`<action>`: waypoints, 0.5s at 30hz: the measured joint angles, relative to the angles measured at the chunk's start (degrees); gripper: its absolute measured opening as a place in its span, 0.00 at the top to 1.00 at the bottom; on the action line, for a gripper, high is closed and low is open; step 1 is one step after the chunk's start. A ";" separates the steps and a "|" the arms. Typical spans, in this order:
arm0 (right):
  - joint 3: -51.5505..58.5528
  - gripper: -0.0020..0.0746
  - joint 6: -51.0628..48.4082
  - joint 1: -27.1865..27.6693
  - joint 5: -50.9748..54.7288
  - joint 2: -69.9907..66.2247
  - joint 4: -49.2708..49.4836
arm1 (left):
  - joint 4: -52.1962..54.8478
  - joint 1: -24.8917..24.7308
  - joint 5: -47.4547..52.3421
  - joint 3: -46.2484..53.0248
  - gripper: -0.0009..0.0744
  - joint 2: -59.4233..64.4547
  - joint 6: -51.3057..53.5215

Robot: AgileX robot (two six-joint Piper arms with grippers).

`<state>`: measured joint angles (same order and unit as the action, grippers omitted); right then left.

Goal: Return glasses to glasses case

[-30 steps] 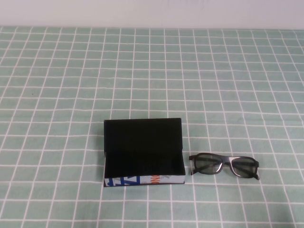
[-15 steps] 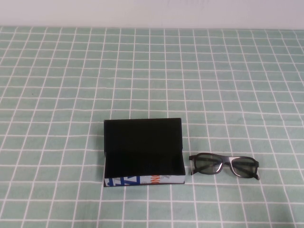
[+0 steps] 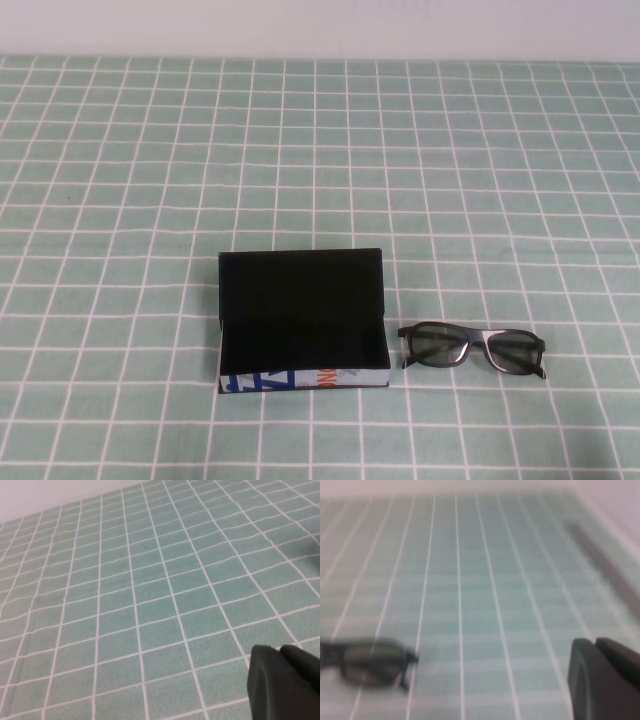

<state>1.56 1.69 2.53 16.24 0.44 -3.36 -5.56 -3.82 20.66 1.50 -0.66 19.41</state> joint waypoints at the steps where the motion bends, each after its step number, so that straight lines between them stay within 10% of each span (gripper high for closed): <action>1: 0.00 0.99 0.00 0.00 -1.36 0.00 -0.47 | 0.00 0.00 0.00 0.00 0.99 0.00 0.00; 15: 0.00 0.99 0.00 0.00 -36.18 0.00 -1.64 | 0.00 0.00 0.00 0.00 0.99 0.00 0.00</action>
<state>1.56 1.69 2.53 -19.94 0.44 -5.00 -5.56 -3.82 20.66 1.50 -0.66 19.41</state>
